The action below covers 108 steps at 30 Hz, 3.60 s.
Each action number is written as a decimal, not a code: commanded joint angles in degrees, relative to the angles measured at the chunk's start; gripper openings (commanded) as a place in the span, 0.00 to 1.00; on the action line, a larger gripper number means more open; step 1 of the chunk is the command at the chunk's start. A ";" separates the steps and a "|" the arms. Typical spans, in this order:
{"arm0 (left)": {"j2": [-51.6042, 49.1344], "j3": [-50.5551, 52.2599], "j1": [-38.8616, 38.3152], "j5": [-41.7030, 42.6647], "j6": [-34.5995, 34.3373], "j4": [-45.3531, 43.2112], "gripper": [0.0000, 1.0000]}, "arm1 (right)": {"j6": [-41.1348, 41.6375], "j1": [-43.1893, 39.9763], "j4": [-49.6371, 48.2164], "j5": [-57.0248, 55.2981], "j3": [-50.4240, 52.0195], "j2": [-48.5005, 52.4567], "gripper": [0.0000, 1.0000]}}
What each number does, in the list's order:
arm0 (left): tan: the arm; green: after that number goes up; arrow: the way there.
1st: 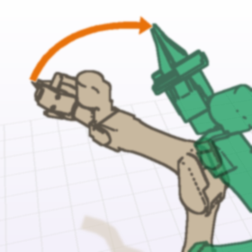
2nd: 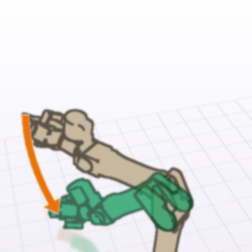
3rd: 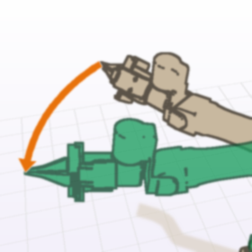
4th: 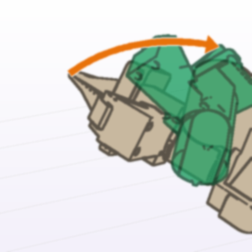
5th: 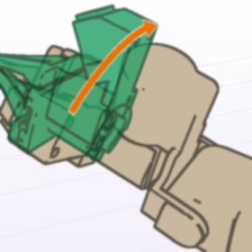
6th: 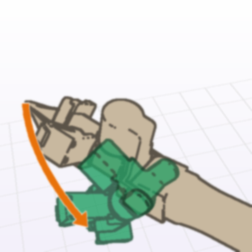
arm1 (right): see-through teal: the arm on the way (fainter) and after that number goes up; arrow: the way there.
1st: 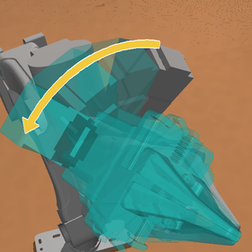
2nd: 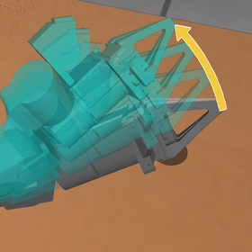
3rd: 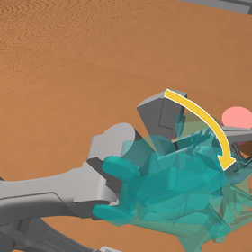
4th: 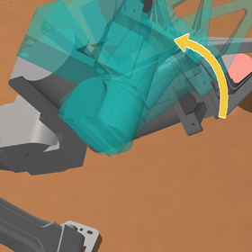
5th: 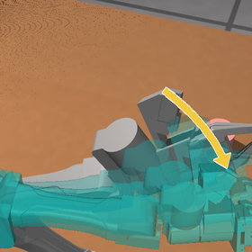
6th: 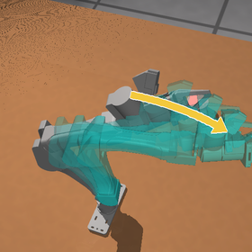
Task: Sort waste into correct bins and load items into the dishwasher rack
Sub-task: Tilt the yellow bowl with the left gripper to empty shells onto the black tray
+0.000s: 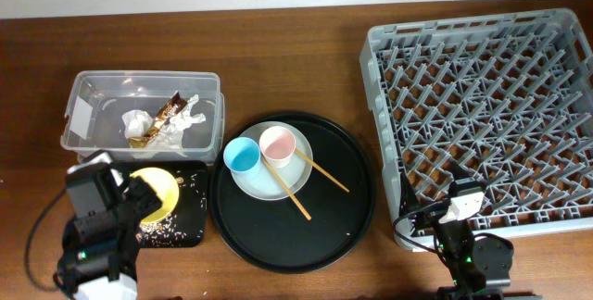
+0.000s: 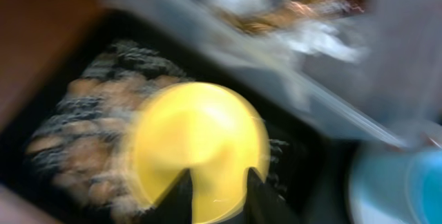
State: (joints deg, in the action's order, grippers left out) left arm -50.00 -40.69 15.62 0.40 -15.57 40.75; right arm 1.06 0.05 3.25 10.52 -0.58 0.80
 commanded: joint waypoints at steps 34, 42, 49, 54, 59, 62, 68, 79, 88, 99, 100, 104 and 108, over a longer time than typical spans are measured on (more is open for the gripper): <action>-29.00 -0.94 -15.61 -7.34 6.23 -3.85 0.09 | -0.15 0.26 0.37 -0.26 0.26 -0.39 0.99; -27.06 -3.10 -15.56 -8.44 6.21 -1.51 0.00 | -0.15 0.26 0.37 -0.26 0.26 -0.39 0.99; -23.34 -11.17 -15.56 -8.41 5.88 7.76 0.00 | -0.15 0.26 0.37 -0.26 0.26 -0.39 0.99; -20.37 -17.94 -15.37 -8.39 5.79 14.14 0.00 | -0.15 0.26 0.37 -0.26 0.26 -0.39 0.99; -17.59 -20.79 -15.28 -8.35 5.79 17.18 0.00 | -0.15 0.26 0.37 -0.26 0.26 -0.39 0.99; -15.63 -20.85 -14.82 -8.44 4.76 16.76 0.00 | -0.15 0.26 0.37 -0.26 0.26 -0.39 0.99; -11.37 -20.85 -10.67 -8.46 -1.97 11.43 0.00 | -0.15 0.26 0.37 -0.26 0.26 -0.39 0.99; -6.10 -18.05 -7.76 -8.55 -1.92 2.03 0.00 | -0.15 0.26 0.37 -0.26 0.26 -0.39 0.99; 0.31 -13.68 -3.72 -0.59 -1.95 -12.90 0.00 | -0.15 0.26 0.37 -0.26 0.26 -0.39 0.99; 5.90 -13.70 -2.71 8.22 -1.95 -17.55 0.00 | -0.15 0.26 0.37 -0.26 0.26 -0.39 0.99; 5.88 -13.68 -2.75 11.72 -1.95 -16.59 0.00 | -0.15 0.26 0.37 -0.26 0.26 -0.39 0.99; 5.44 -13.66 -4.28 22.25 -1.95 -6.69 0.00 | -0.15 0.26 0.37 -0.26 0.26 -0.39 0.99; 3.45 -13.66 -9.57 22.80 -1.95 4.52 0.00 | -0.15 0.26 0.37 -0.26 0.26 -0.39 0.99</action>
State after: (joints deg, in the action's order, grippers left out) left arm -45.17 -54.30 9.80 18.35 -17.43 40.77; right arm 1.08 0.05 3.25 10.55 -0.58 0.80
